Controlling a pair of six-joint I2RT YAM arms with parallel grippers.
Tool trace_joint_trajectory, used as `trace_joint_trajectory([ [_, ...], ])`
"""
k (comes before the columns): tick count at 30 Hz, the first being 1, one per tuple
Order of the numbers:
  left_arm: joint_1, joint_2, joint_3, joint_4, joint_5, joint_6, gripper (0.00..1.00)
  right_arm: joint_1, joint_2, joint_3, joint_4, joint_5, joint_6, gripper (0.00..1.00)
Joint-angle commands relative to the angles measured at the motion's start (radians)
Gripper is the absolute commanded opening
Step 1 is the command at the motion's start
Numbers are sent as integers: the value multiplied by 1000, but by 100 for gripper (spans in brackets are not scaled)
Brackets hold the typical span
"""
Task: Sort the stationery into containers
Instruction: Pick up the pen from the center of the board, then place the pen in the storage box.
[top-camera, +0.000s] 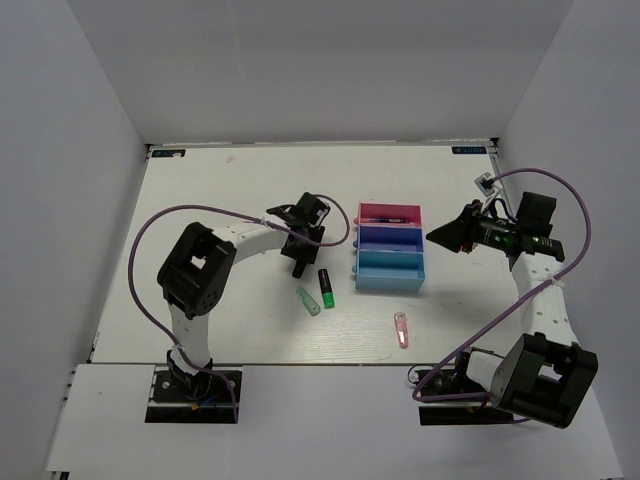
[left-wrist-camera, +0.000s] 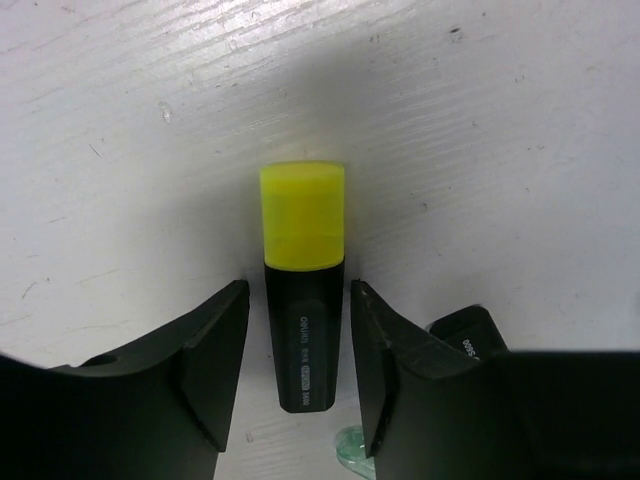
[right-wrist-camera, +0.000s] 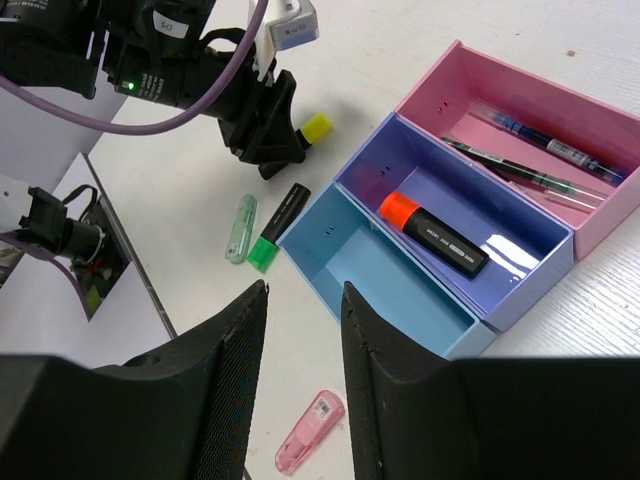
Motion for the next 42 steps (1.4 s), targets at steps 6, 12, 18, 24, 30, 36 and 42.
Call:
trace_joint_trajectory([
  [6, -25, 37, -37, -6, -77, -1, 42, -3, -3, 28, -11, -35, -1, 40],
  [12, -27, 21, -69, -3, -103, 8, 11, -8, -7, 31, -11, -43, -6, 40],
  [18, -22, -146, -19, 22, 2, 49, 1, -6, -6, 30, -19, -53, -23, 41],
  [24, -40, -208, 108, 95, 216, 150, 1, -9, -13, 18, -22, -115, -80, 39],
  [30, -91, -199, 148, 284, 334, 233, 1, -11, -21, 5, -43, -187, -165, 38],
  [36, -106, -41, 295, 379, 533, 230, 1, -14, -52, -15, -89, -248, -310, 38],
  [42, -126, 94, 501, 372, 573, 255, 1, -18, -67, -38, -83, -280, -357, 38],
])
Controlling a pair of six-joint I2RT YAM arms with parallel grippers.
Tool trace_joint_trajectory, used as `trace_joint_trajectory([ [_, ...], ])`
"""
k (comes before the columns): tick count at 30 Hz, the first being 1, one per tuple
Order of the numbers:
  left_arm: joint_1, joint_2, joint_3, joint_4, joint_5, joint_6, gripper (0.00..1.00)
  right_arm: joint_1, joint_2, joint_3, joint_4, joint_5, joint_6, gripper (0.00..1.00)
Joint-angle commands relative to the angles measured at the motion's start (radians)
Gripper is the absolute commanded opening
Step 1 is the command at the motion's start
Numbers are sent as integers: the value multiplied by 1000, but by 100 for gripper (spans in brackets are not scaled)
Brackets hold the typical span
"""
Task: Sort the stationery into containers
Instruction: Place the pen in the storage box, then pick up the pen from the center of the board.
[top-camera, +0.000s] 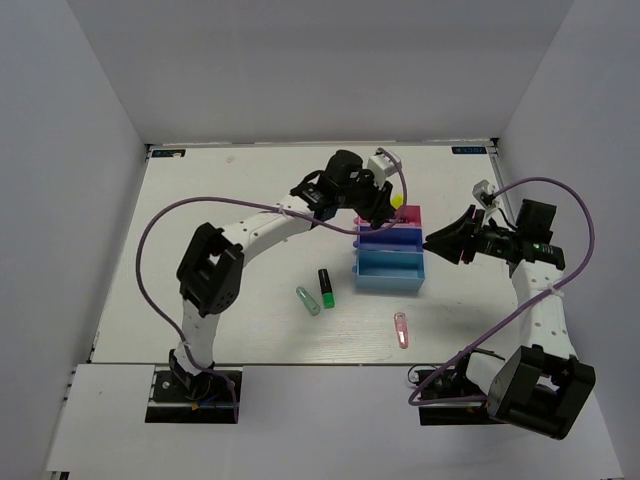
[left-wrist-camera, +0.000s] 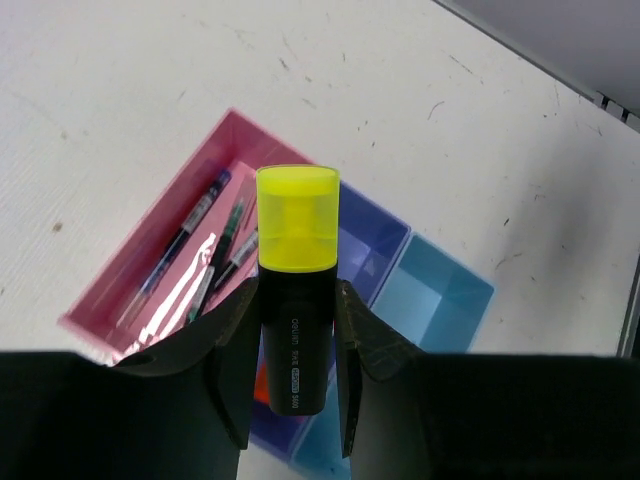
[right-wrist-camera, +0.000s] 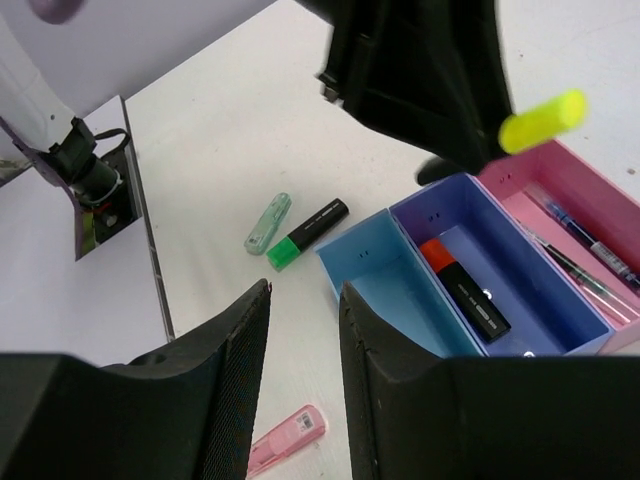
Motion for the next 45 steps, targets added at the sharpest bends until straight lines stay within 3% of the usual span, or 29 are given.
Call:
trace_joint_trajectory([
  [1, -5, 39, 121, -7, 75, 25, 1, -13, -12, -7, -7, -63, -66, 38],
  [6, -4, 125, 164, -77, 77, 25, 1, -23, -17, -7, -19, -69, -75, 40],
  [10, -5, 127, 118, -53, 68, 16, 10, -28, -12, -4, -25, -65, -77, 45],
  [12, -4, 124, 96, -50, 69, 2, 19, -28, -9, 2, -39, -56, -77, 56],
  [13, -5, 125, 90, -47, 69, 3, 20, -27, -9, 10, -42, -44, -67, 69],
  [15, -5, 124, 70, -42, 66, -6, 33, -27, -9, 11, -47, -40, -61, 89],
  [16, -5, 122, 69, -41, 65, -9, 39, -28, -8, 11, -36, -45, -13, 91],
  [19, -5, 122, 73, -47, 57, -9, 46, -31, 36, 7, 11, -138, 93, 91],
  [20, -5, 116, 78, -50, 56, -9, 51, -31, 55, 10, 5, -164, 101, 91],
  [23, -5, 101, 88, -53, 53, -9, 55, -31, 151, 56, -82, -301, 89, 91],
  [24, -5, 98, 88, -56, 49, -6, 57, -31, 177, 116, -161, -251, 37, 91],
  [25, -4, 88, 87, -59, 45, -3, 58, -21, 178, 146, -370, -170, -203, 91],
  [27, -5, 72, 82, -62, 42, 3, 63, -5, 192, 258, -680, -108, -524, 91],
  [29, -4, 59, 70, -65, 37, 5, 63, 6, 196, 284, -821, -105, -609, 87],
  [30, -4, 45, 55, -59, 34, 3, 59, 10, 210, 310, -860, -90, -688, 85],
  [31, -4, 33, 38, -50, 25, -3, 53, 25, 199, 324, -877, -48, -652, 82],
  [33, -5, -46, -64, -21, 7, -9, 37, 44, 158, 303, -672, 58, -518, 76],
  [34, -4, -73, -86, -22, -9, -13, 33, 67, 97, 283, -436, 106, -315, 74],
  [35, -1, -162, -111, -31, -23, -16, 32, 82, 58, 161, -311, 160, -106, 74],
  [37, 10, -233, -221, -62, -118, -50, 32, 162, -39, 110, -106, 397, -25, 74],
  [38, 17, -311, -250, -105, -179, -64, 32, 185, -37, 126, -84, 491, -11, 74],
  [41, 91, -541, -373, -276, -318, -192, 56, 335, 26, 192, -118, 712, 37, 76],
  [42, 122, -615, -419, -316, -383, -234, 64, 363, 40, 195, -96, 758, 41, 90],
  [43, 139, -649, -444, -428, -447, -254, 71, 436, 44, 186, -75, 933, 61, 90],
  [45, 175, -808, -592, -464, -510, -270, 89, 535, 75, 203, -44, 999, 60, 90],
])
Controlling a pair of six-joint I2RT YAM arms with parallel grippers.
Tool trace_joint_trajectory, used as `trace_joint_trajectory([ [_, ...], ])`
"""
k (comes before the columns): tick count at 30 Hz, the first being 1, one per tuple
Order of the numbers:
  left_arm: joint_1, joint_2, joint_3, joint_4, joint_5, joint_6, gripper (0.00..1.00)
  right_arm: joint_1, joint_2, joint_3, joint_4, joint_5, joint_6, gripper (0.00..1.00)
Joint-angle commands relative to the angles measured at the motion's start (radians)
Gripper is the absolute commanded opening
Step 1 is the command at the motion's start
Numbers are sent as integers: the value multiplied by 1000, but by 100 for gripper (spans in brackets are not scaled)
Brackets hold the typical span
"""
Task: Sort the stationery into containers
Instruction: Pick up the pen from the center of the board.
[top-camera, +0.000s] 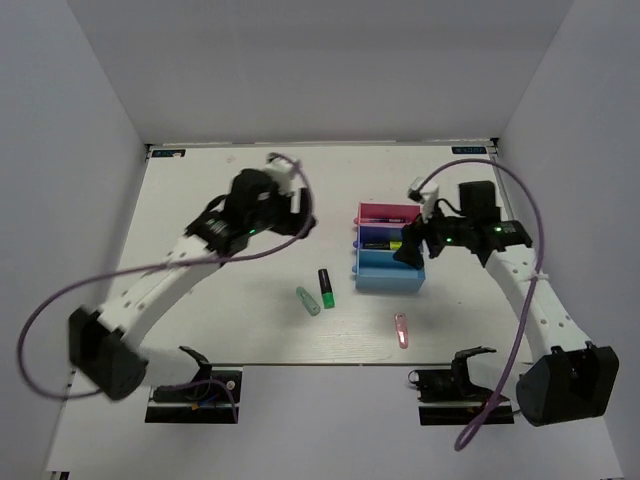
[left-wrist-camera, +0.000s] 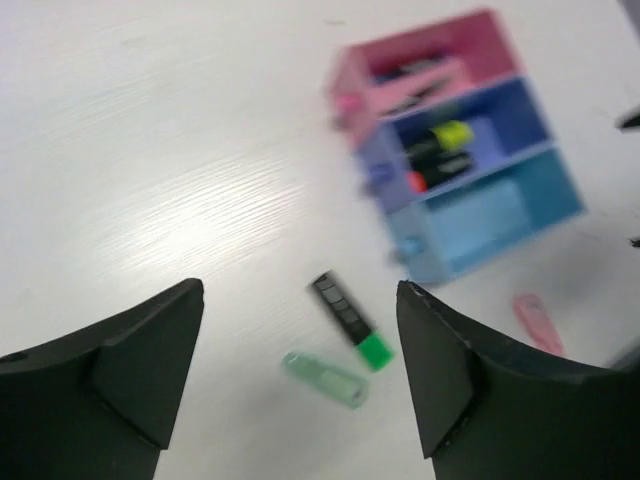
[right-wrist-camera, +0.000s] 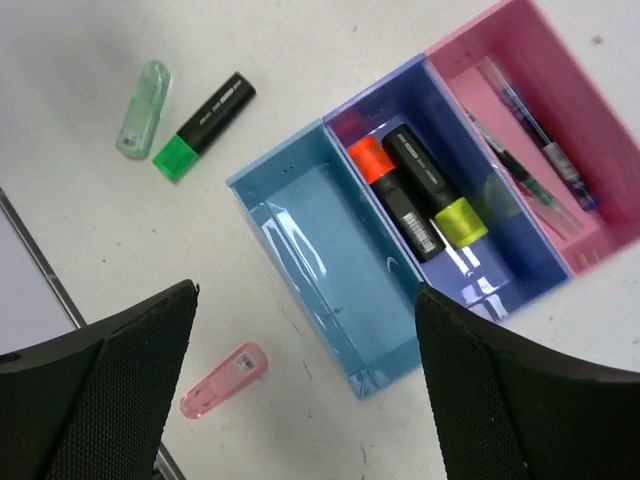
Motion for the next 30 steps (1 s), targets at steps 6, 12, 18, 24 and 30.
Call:
trace_joint_trajectory([
  [6, 146, -465, -433, -328, -293, -220, 91, 479, 248, 151, 82, 372, 154, 89],
  [12, 268, -666, -560, -427, -329, -248, 89, 691, 450, 281, 78, 533, 403, 64],
  [18, 359, -773, -626, -430, -294, -224, 88, 800, 599, 300, 101, 914, 684, 62],
  [24, 370, -812, -669, -408, -249, -230, 87, 823, 739, 356, 80, 898, 795, 66],
  [30, 370, -819, -681, -404, -240, -231, 87, 817, 812, 372, 86, 897, 833, 66],
])
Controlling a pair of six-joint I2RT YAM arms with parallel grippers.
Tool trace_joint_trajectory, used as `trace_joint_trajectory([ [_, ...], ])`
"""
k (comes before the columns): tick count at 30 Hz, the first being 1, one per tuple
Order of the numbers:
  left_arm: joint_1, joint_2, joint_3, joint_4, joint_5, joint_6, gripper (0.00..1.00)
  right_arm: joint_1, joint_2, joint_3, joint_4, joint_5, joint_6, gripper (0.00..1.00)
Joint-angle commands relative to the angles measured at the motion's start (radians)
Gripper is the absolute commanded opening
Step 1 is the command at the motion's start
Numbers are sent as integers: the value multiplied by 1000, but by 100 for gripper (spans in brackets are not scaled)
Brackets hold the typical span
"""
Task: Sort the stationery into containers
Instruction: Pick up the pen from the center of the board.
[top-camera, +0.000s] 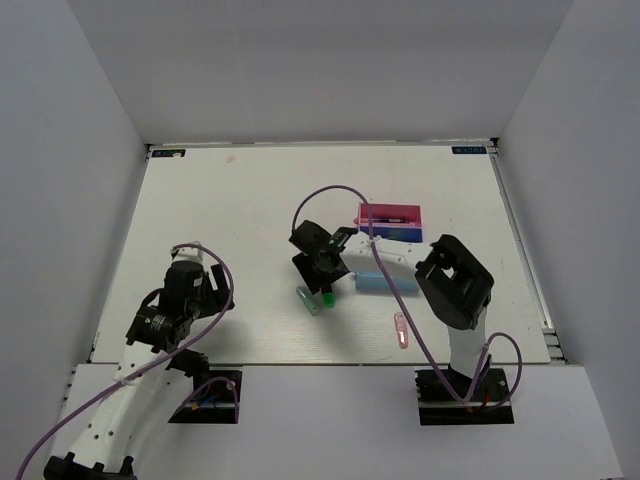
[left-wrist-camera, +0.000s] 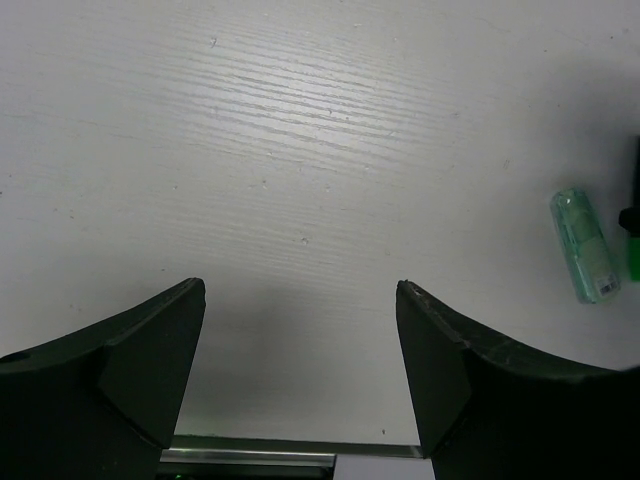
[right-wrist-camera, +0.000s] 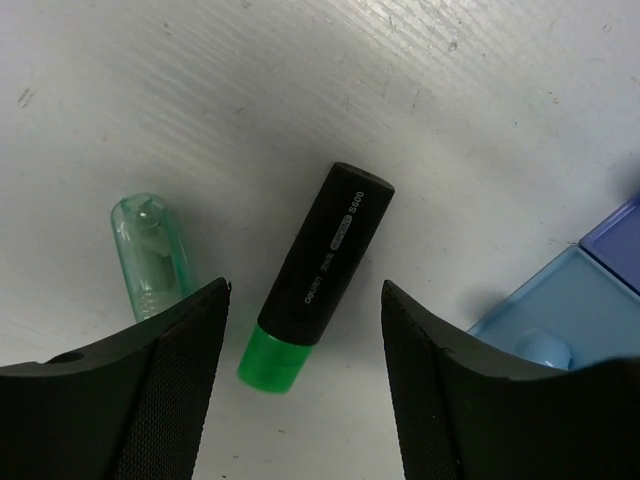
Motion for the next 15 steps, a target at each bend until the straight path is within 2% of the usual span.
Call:
trace_joint_trajectory([
  [1, 5, -12, -7, 15, 21, -9, 87, -5, 30, 30, -4, 27, 69, 64],
  [5, 3, -18, -12, 21, 23, -9, 87, -18, 64, -12, 24, 30, 72, 56],
  [11, 5, -23, -15, 18, 23, -10, 87, -48, 79, -114, 42, -59, 97, 40],
  [12, 5, -21, -16, 19, 21, -9, 87, -51, 78, -124, 47, -88, 97, 32],
  [14, 5, -24, -16, 24, 27, -10, 87, -70, 75, -144, 49, -146, 95, 21],
  [15, 6, -21, -16, 21, 32, -10, 87, -71, 69, -151, 46, -154, 88, 11],
])
